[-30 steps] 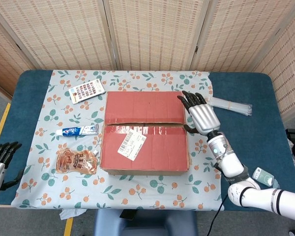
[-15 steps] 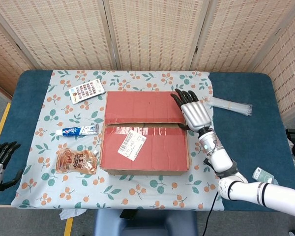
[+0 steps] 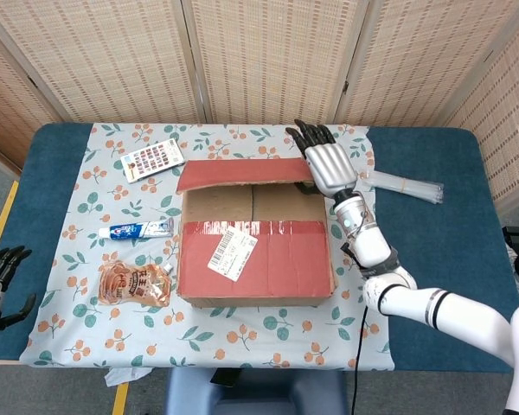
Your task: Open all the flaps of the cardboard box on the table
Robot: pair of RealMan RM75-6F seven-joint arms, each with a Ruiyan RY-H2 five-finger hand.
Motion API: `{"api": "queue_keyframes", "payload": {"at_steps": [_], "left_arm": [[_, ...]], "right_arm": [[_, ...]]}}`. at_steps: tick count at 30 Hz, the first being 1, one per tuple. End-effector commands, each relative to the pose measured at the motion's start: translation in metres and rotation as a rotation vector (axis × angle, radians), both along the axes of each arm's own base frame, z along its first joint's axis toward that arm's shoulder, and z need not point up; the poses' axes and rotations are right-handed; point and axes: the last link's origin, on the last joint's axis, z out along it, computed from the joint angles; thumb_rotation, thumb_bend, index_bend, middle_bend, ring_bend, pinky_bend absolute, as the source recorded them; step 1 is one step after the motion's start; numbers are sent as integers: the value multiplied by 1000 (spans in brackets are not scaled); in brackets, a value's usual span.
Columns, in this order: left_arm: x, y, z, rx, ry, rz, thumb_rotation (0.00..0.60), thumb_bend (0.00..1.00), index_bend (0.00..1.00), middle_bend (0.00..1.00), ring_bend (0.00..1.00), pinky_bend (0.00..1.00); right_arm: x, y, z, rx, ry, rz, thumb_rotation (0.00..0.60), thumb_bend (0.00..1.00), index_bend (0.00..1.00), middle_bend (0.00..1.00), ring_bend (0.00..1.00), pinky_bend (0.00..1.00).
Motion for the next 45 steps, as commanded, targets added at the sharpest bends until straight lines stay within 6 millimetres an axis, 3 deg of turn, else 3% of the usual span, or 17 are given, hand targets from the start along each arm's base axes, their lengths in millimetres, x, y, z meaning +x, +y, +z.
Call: {"api": "queue_keyframes", "payload": {"at_steps": [1,14,19,24,29,35,40,45], "left_arm": [[-2,2,1,1,0,10,600,474,139,122,58,0],[-11,9,4,-7,-32,55,600,474,139,122,58,0],[-15,14,5,-4,-39,69,600,474,118,122,58,0],[-18,18,4,4,-33,73,600,474,103,122,58,0],[-20,19,4,5,-21,84,600,474,109,122,58,0],[-20,19,4,14,-18,90,600,474,103,122,58,0],[-20,21,1,9,3,92,600,474,89,122,58,0],[-17,31,-5,20,33,75,600,474,100,108,54,0]], "right_arm": [[12,-16,6,-4,-57,-10,600,337,62,0,13,0],[29,-63,35,-98,-176,-49,600,337,71,0,13,0],[24,-88,42,-143,-165,-104,600,337,71,0,6,0],[16,-93,43,-132,-145,-110,600,337,71,0,10,0],[2,-75,47,-67,-154,-84,600,337,71,0,8,0],[-25,-20,66,19,-177,-55,600,337,71,0,3,0],[-51,27,70,171,-327,-107,600,337,85,0,9,7],[-59,51,70,294,-655,-140,600,337,280,60,144,195]]}}
